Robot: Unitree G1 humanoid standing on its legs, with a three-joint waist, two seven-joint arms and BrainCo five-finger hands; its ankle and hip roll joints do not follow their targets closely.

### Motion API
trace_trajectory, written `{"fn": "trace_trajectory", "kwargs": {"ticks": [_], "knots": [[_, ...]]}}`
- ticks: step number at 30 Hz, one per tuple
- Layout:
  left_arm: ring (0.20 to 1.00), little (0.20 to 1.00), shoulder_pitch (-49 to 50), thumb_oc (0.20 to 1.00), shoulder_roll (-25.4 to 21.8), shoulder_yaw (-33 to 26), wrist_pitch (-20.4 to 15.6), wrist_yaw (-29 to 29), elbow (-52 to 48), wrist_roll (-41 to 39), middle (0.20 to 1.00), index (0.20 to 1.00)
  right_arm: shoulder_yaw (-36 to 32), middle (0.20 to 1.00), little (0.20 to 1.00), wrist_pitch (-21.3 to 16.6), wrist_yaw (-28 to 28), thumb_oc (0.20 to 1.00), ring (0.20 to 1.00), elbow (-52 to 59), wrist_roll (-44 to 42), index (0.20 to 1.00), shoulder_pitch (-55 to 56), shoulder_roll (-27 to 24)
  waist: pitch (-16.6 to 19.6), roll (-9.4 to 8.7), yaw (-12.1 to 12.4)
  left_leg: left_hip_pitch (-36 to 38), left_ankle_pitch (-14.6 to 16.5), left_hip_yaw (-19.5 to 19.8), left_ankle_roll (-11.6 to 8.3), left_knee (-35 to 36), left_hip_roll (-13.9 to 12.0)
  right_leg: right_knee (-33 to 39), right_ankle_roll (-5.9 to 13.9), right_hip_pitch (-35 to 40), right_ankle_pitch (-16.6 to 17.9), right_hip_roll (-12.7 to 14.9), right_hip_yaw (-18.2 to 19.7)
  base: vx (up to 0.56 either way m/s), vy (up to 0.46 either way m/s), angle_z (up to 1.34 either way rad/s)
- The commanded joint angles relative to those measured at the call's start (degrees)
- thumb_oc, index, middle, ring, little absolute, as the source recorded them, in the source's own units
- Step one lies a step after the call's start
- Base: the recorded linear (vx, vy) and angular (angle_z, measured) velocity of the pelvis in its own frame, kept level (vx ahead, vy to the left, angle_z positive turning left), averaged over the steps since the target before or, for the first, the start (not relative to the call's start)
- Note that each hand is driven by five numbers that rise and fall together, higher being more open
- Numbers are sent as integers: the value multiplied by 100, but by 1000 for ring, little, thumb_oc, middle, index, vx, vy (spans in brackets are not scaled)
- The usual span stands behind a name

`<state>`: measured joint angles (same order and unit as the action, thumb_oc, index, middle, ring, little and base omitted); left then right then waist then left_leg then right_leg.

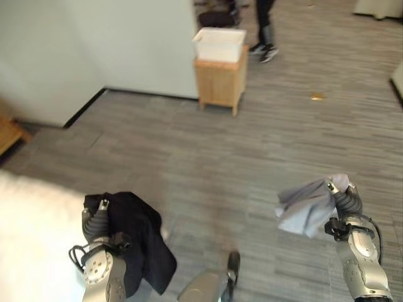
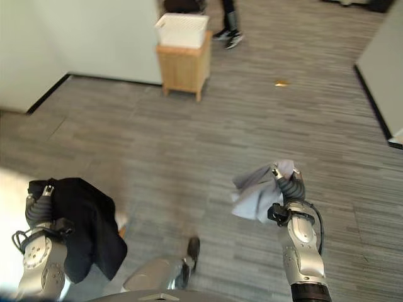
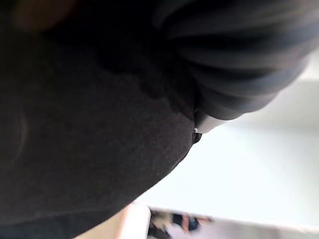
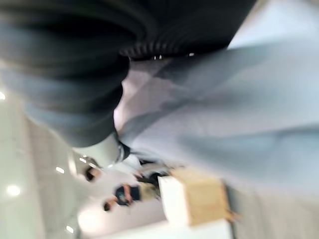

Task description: Pick up bed clothes into laundry basket.

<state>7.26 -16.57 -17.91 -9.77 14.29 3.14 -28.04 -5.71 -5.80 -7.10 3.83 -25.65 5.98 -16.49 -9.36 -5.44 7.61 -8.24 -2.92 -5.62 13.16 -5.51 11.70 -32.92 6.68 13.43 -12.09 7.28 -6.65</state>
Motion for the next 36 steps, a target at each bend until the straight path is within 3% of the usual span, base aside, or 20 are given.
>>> {"fn": "trace_trajectory", "kwargs": {"ticks": [1,3,4,5,6,7,10,14,15,16,18,19,20,22,23,27,31,32,33,36], "knots": [[200,200,-39,200,-510,-195,-365,-52,-468,279,200,200,-72,200,200,-366,154,200,200,121,218,200,-459,-167,92,366,131,440,-192,268,-861,399,-798,-327,141,-916,2857,542,-15,438,240,-4],[200,200,-19,200,-536,-199,-339,-66,-562,389,200,200,-86,200,200,-392,90,200,200,34,231,200,-443,-136,2,444,0,622,-104,377,-773,495,-786,-853,85,-1348,2648,426,155,387,95,9],[200,200,-129,200,-665,-124,-358,-79,-541,410,200,200,-119,200,200,-332,128,200,200,-23,175,200,-223,-99,-47,533,-299,1063,-29,764,-769,766,-797,-919,-36,-2064,1984,-8,467,574,-31,43],[200,200,-218,200,-711,-109,-377,-132,-559,366,200,200,-142,200,200,-323,172,200,200,-13,79,200,-157,-75,-75,553,-419,1297,12,892,-822,898,-824,-446,-107,-2388,1702,-82,445,984,-167,62],[200,200,-296,200,-686,-50,-425,-217,-611,276,200,200,-229,200,200,-309,219,200,200,-53,0,200,-30,-59,-111,524,-607,1587,192,1177,-944,1001,-809,907,-95,-2613,1619,-97,437,605,-171,92],[200,200,-296,200,-688,-50,-426,-219,-611,274,200,200,-231,200,200,-310,221,200,200,-54,-2,200,-30,-58,-109,547,-628,1580,176,1200,-948,1002,-835,1011,-100,-2561,1680,-114,397,608,-182,129],[200,200,-404,200,-667,70,-454,-253,-590,207,200,200,-408,200,200,-280,154,200,200,-146,-13,200,146,-93,-83,453,-869,1919,538,1641,-1089,1051,-831,2901,129,-2474,1852,-367,850,558,-153,114],[200,200,-468,200,-490,263,-454,-325,-449,209,200,200,-482,200,200,-347,171,200,200,-158,-30,200,170,-171,47,347,-883,1994,581,1714,-1294,590,-987,2863,71,-2213,1845,-322,772,514,-185,122],[200,200,-561,200,-410,354,-482,-324,-441,54,200,200,-583,200,200,-450,155,200,200,-49,-171,200,126,-288,-16,353,-925,1511,239,1409,-1560,-922,-1063,2813,-112,-1919,1674,-264,546,442,-159,107],[200,200,-564,200,-412,354,-481,-324,-437,53,200,200,-583,200,200,-450,156,200,200,-53,-171,200,124,-287,11,375,-945,1476,301,1428,-1554,-977,-1080,2817,-104,-1920,1636,-279,521,413,-204,103],[200,200,-653,200,-370,535,-440,-358,-425,-141,200,200,-653,200,200,-518,148,200,200,41,-294,200,111,-409,-131,244,-973,799,-59,948,-1605,-2631,-1162,2844,-389,-1440,1398,-278,411,430,-258,54],[200,200,-648,200,-369,647,-395,-399,-423,-163,200,200,-785,200,200,-437,57,200,200,6,-334,200,190,-434,-211,140,-875,-26,131,683,-1566,-2867,-1074,2930,-425,-1059,1224,-190,300,415,-224,57],[200,200,-655,200,-371,652,-395,-398,-422,-163,200,200,-793,200,200,-436,59,200,200,6,-337,200,188,-432,-199,130,-879,-54,105,685,-1559,-2864,-1059,2940,-421,-1078,1242,-176,292,540,-131,59],[200,200,-602,200,-348,651,-337,-451,-393,-218,200,200,-932,200,200,-431,23,200,200,58,-331,200,254,-419,-141,72,-743,-501,149,402,-1511,-2215,-1158,3125,-397,-737,1104,-117,193,506,-19,52],[200,200,-530,200,-348,634,-304,-479,-345,-248,200,200,-975,200,200,-468,-25,200,200,65,-316,200,221,-421,-37,130,-610,-612,127,269,-1479,-1093,-1373,3272,-316,-506,953,-171,109,563,62,34],[200,200,-400,200,-363,609,-285,-460,-359,-145,200,200,-959,200,200,-543,-58,200,200,77,-175,200,176,-510,26,197,-447,-621,-672,-193,-1679,916,-1670,3469,-225,-2,679,-196,-42,510,79,-15],[200,200,-386,200,-431,451,-309,-435,-403,-74,200,200,-927,200,200,-467,23,200,200,232,-155,200,-2,-541,273,308,-444,-510,-889,-925,-1728,784,-1919,3392,-15,514,521,-30,-161,530,197,1],[200,200,-343,200,-452,429,-340,-439,-440,92,200,200,-789,200,200,-476,122,200,200,337,-117,200,6,-423,383,250,-389,-563,-811,-923,-1637,336,-1781,2988,124,558,645,353,-263,493,256,-19],[200,200,-344,200,-454,426,-340,-437,-442,95,200,200,-786,200,200,-479,123,200,200,334,-116,200,2,-420,396,254,-379,-595,-804,-934,-1626,306,-1794,2987,128,530,658,351,-247,480,274,-21],[200,200,-278,200,-516,335,-313,-433,-489,158,200,200,-466,200,200,-490,111,200,200,251,-316,200,-292,-184,375,175,-193,-296,-262,-1193,-1259,-17,-1515,1063,233,-114,2462,1103,-161,366,345,-21]]}}
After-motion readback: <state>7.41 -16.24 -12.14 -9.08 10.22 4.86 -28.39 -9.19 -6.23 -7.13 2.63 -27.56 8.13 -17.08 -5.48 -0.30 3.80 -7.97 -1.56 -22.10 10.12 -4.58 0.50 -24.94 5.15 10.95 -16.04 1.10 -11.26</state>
